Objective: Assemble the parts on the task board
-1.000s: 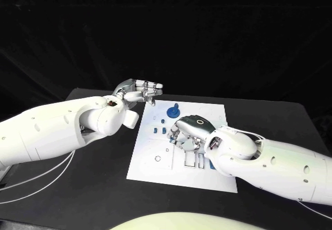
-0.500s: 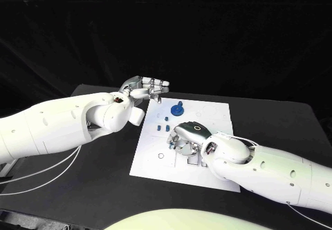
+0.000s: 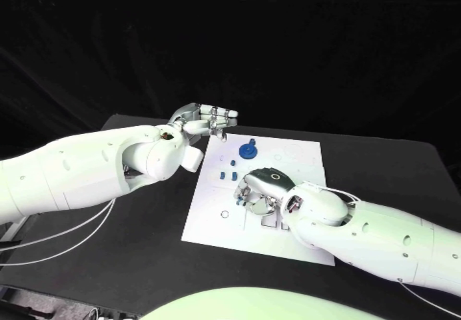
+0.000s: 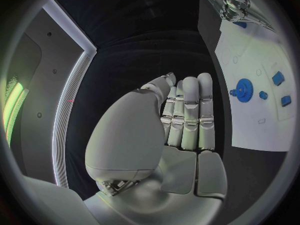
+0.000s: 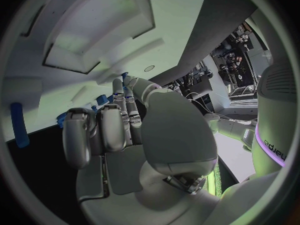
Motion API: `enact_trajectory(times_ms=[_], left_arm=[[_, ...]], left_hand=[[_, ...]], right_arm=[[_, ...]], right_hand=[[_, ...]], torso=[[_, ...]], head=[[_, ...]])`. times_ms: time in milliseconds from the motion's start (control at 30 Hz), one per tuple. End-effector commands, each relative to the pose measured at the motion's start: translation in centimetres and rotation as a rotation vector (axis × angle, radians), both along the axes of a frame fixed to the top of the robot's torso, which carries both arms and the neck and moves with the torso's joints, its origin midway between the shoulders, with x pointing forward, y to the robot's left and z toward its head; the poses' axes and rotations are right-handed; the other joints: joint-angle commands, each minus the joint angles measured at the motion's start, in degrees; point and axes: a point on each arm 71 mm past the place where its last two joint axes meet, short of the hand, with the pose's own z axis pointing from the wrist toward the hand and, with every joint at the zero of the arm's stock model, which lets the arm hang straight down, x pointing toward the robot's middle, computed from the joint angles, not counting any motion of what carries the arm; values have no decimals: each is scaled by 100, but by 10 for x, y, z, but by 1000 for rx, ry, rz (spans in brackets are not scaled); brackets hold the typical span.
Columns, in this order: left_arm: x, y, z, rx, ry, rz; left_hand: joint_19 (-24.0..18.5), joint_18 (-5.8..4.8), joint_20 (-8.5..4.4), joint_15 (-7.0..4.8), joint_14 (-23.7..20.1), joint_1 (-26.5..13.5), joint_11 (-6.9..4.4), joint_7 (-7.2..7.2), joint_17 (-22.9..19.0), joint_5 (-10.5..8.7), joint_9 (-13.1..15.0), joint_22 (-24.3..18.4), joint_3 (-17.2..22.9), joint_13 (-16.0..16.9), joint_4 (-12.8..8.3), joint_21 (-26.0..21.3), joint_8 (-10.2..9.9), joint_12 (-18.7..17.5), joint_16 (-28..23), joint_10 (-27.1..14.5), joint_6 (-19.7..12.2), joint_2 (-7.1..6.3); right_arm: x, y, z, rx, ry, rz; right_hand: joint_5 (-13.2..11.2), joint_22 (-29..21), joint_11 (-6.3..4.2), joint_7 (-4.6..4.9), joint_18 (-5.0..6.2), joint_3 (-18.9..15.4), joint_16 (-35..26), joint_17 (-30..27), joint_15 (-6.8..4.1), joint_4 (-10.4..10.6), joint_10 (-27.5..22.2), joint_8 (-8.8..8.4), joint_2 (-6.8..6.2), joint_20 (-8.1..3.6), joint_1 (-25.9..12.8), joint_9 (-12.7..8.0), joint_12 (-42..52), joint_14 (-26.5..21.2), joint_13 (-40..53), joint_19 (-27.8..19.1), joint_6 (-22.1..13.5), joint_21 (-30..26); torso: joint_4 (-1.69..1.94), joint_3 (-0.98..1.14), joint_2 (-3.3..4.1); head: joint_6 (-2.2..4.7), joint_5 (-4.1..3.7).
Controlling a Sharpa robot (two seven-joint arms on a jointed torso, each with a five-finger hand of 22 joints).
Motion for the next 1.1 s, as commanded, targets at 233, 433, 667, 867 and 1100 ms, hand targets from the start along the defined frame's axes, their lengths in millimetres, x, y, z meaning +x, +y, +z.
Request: enact_trajectory(times_ms=[233, 433, 667, 867, 1100], left_arm=[[0, -2, 1, -11, 6, -19], [0, -2, 0, -10, 8, -17], [0, -1, 0, -9, 9, -17], [0, 0, 0, -8, 10, -15], [1, 2, -1, -6, 12, -11]], left_hand=[[27, 74, 19, 25, -13, -18, -10, 12, -9, -24, -10, -7, -24, 10, -11, -42, -16, 22, -25, -48, -15, 38], [27, 74, 19, 25, -13, -18, -10, 12, -9, -24, -10, -7, -24, 10, -11, -42, -16, 22, -25, -48, -15, 38], [27, 74, 21, 26, -14, -22, -8, 13, -11, -24, -11, -10, -28, 11, -9, -46, -17, 25, -27, -56, -20, 38], [27, 75, 21, 27, -14, -24, -8, 13, -11, -25, -12, -11, -30, 11, -9, -48, -18, 26, -27, -58, -21, 36], [27, 75, 21, 27, -14, -24, -8, 13, -11, -25, -12, -11, -30, 11, -9, -48, -18, 26, -27, -58, -21, 36]], right_arm=[[-4, 4, -7, -65, 29, 37], [-4, 5, -8, -76, 25, 25], [-2, 2, -5, -51, -13, -8], [-2, -2, -1, -19, -44, -26], [-5, -17, 12, 9, -71, -40]], right_hand=[[7, 1062, -19, 13, -82, 10, 32, 2, -36, 12, 9, 20, -6, -15, -58, 9, -15, 236, 4, 244, 38, 16], [32, 980, 89, 135, -49, -97, -25, -102, 59, 96, -323, -133, -145, 37, -301, -56, -151, 202, -58, 154, -278, -123], [27, 772, 240, 250, 36, -305, -116, -265, 173, 135, -812, -119, -331, 152, -467, -132, -121, 146, -136, -60, -587, -464], [44, 646, 270, 270, 91, -444, -166, -356, 203, 125, -1026, -117, -358, 195, -475, -153, -87, 116, -140, -188, -660, -676], [56, 621, 271, 262, 102, -521, -194, -407, 205, 120, -1070, -102, -352, 209, -462, -157, -31, 101, -127, -214, -674, -725]], torso=[[3, -4, -1], [2, -8, -6], [3, -3, -4], [0, 2, -4], [-9, -1, -7]], head=[[-23, 7], [-7, -3], [8, -10], [28, -15], [73, -59]])
